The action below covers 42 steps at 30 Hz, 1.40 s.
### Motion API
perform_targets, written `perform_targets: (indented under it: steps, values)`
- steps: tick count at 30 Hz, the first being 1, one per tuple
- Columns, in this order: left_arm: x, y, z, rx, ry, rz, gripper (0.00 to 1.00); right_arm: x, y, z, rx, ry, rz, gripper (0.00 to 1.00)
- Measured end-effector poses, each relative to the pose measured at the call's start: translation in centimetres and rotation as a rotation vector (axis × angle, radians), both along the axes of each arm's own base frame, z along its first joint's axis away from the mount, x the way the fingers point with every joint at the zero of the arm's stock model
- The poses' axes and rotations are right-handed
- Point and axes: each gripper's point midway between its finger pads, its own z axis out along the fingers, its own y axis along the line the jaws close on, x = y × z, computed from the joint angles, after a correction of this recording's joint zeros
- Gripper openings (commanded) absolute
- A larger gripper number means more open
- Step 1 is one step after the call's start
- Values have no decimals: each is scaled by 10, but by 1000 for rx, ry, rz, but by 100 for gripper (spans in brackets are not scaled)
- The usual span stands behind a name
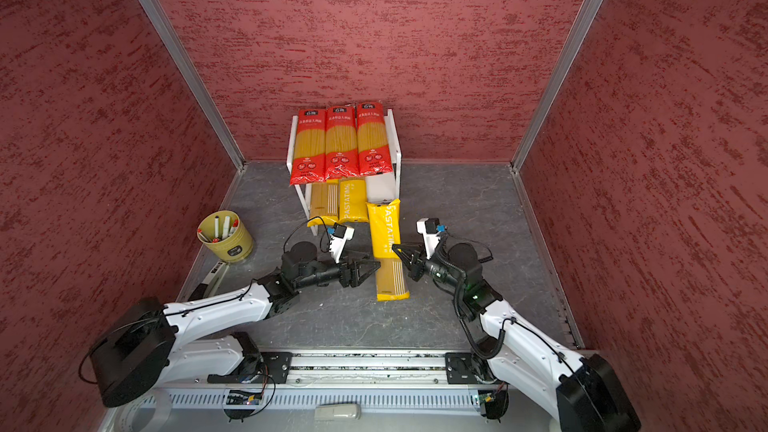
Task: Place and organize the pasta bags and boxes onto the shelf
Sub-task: 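Grip the upright bag with the left gripper while the right gripper holds its lower end, then tilt the yellow bag into the lower tier beside the other yellow bags with both grippers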
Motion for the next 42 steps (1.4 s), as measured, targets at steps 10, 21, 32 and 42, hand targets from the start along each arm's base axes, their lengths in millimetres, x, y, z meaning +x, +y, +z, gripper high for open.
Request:
perform_targets:
  steps: [10,21,32,42]
  values:
    - [-12,-17,5,-46,5,-77,57,2,14,23,137,-16,54,0]
    - [-8,-20,8,-95,44,-65,21,16,15,25,230,56,15,14]
    - [13,-5,-11,-93,225,86,5,18,-12,5,280,120,-135,62]
    - [51,12,-2,-142,281,245,6,1,-26,-71,284,413,-197,66]
